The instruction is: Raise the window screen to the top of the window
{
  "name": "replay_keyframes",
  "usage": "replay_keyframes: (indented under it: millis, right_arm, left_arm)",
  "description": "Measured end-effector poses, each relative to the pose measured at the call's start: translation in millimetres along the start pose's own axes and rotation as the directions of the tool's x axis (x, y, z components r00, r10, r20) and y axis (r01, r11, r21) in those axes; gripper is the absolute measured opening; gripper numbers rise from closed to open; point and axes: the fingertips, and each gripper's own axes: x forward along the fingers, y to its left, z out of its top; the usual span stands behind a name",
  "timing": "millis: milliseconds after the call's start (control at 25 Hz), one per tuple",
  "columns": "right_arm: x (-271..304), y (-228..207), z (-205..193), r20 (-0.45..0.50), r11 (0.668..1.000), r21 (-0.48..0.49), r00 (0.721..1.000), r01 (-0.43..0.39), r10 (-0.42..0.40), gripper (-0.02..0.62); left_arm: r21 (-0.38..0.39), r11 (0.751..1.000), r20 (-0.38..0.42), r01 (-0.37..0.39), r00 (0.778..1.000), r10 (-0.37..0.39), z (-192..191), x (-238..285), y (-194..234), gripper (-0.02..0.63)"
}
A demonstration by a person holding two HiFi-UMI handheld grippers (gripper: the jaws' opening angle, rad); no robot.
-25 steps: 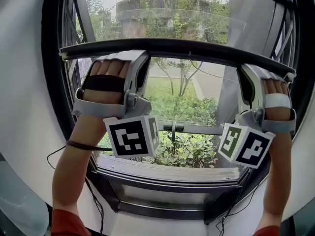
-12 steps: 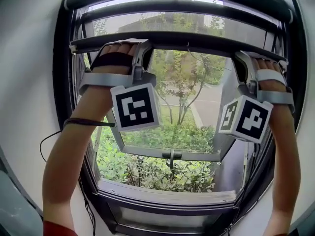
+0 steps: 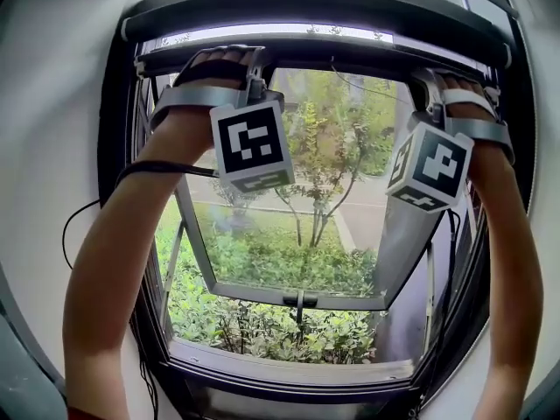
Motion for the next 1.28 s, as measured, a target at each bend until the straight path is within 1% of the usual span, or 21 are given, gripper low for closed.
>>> replay_keyframes:
  millis: [80, 240, 320, 480, 640, 800, 840, 920, 1000, 1200, 1280]
  right_arm:
    - [8, -7, 0, 0.0, 1.0, 0.003, 1.0, 0.012, -0.012, 0.038]
    - [18, -21, 0, -0.003, 0.998, 0.01, 0.999, 0.054, -0.054, 0.038]
    - [21, -28, 1, -0.012, 0.998, 0.024, 0.998, 0.065, -0.065, 0.04]
    - [26, -36, 3, -0.015, 0.997, 0.045, 0.998, 0.061, -0.06, 0.04]
    - [29, -31, 1, 0.017, 0.995, 0.057, 0.997, 0.077, -0.078, 0.04]
    - [26, -32, 1, 0.02, 0.995, 0.075, 0.997, 0.069, -0.071, 0.033]
    - [25, -33, 3, 0.027, 0.994, 0.092, 0.997, 0.064, -0.066, 0.044]
    - [19, -33, 7, 0.051, 0.988, 0.142, 0.997, 0.053, -0.061, 0.097]
    - [10, -31, 11, 0.077, 0.983, 0.177, 0.995, 0.053, -0.068, 0.1]
    - [-16, -19, 17, 0.124, 0.974, 0.214, 0.988, 0.069, -0.097, 0.11]
    - [-29, -11, 20, 0.147, 0.967, 0.246, 0.984, 0.062, -0.101, 0.11]
  left_arm:
    - [-0.005, 1.0, -0.003, -0.015, 1.0, 0.015, -1, 7, 9, 0.041]
    - [-0.014, 0.997, -0.025, -0.072, 0.997, 0.072, -6, 18, 28, 0.041]
    - [-0.018, 0.997, -0.03, -0.074, 0.997, 0.073, -5, 23, 33, 0.041]
    - [-0.008, 0.999, -0.038, -0.048, 0.998, 0.047, -6, 29, 35, 0.041]
    - [-0.015, 0.997, -0.04, -0.072, 0.997, 0.071, -6, 28, 37, 0.04]
    - [-0.002, 0.996, -0.041, -0.089, 0.995, 0.089, -5, 23, 39, 0.043]
    - [-0.009, 0.996, -0.038, -0.086, 0.996, 0.086, -6, 21, 39, 0.044]
    - [-0.032, 0.996, -0.022, -0.086, 0.996, 0.085, -3, 15, 38, 0.07]
    - [-0.039, 0.995, -0.001, -0.09, 0.996, 0.09, 1, 7, 33, 0.08]
    - [-0.053, 0.993, 0.046, -0.107, 0.993, 0.11, 8, -13, 21, 0.089]
    - [-0.071, 0.993, 0.073, -0.094, 0.992, 0.099, 9, -26, 11, 0.092]
